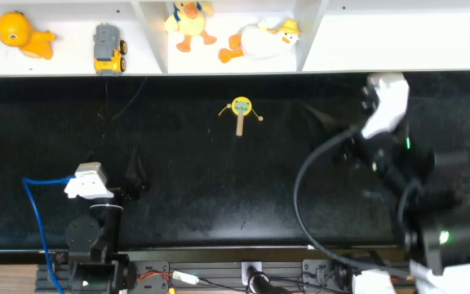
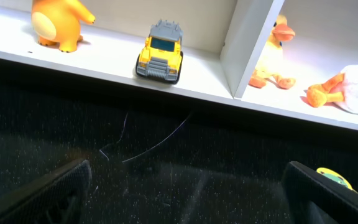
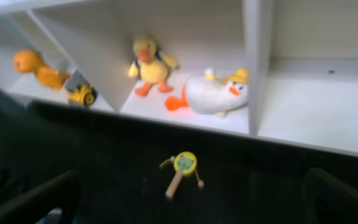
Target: Store Toys
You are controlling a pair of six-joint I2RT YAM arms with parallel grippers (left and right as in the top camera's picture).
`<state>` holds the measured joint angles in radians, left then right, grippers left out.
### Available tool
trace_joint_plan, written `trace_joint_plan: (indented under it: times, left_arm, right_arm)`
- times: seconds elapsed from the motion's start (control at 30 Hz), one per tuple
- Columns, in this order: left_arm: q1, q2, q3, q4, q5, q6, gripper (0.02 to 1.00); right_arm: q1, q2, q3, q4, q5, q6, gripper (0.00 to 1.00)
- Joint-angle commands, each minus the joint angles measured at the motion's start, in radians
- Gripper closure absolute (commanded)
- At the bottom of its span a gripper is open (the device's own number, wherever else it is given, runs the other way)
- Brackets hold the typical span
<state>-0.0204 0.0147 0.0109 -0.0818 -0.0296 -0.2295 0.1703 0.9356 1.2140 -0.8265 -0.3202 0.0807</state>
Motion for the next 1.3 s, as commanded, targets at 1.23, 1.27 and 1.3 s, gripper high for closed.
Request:
trace_joint_plan:
  times: [1.23,1.27,1.3]
  left_arm:
    - [-0.008,-0.012,-0.003,-0.002,0.013,0.023,0.020]
    - [-0.008,-0.012,-0.003,-0.002,0.013,0.023,0.020]
    - [-0.008,-0.012,-0.003,-0.002,0.012,0.023,0.020]
  right_arm:
    - [0.463,1.119,0.379,-0.101,0.391,0.470,0.053]
    - [0.463,1.128,0.379,-0.097,0.391,0.478,0.056]
    - [0.463,1.135,0.379,-0.094,0.391,0.483,0.056]
